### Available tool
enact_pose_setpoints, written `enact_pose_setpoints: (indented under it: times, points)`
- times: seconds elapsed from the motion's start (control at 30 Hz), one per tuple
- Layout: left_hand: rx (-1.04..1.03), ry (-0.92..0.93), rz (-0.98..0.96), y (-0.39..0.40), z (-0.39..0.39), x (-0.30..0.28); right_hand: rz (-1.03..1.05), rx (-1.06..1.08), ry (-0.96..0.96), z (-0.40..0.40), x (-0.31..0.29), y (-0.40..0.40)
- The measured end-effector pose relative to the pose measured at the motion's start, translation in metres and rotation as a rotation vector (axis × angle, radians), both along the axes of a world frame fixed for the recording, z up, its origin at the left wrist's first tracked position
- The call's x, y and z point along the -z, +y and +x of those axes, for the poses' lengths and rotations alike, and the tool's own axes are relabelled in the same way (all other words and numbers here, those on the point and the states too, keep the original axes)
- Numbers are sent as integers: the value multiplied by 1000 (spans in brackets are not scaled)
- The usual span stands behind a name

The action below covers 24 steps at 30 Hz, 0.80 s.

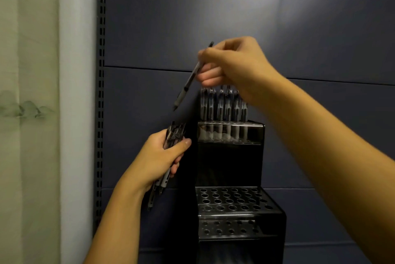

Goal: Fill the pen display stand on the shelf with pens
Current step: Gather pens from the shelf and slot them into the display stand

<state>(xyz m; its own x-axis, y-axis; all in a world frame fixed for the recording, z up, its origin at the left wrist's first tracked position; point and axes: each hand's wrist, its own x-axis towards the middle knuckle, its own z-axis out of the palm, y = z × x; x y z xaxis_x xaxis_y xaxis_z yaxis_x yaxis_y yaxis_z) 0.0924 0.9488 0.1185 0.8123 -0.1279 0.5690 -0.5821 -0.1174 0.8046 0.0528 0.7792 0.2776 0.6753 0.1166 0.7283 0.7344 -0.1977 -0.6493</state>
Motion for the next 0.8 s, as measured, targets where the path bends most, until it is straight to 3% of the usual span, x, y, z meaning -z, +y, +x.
enact_pose_setpoints:
  times: [0.1,0.3,0.8]
  points:
    - [13,16,-31,0,0,0,43,123,-101,2,-11,-14]
    - [17,27,-45,-1,1,2,-86,395,-168,10,-10,-31]
    - [22,21,-22,-2,4,4,-242,474,-71,30,11,-22]
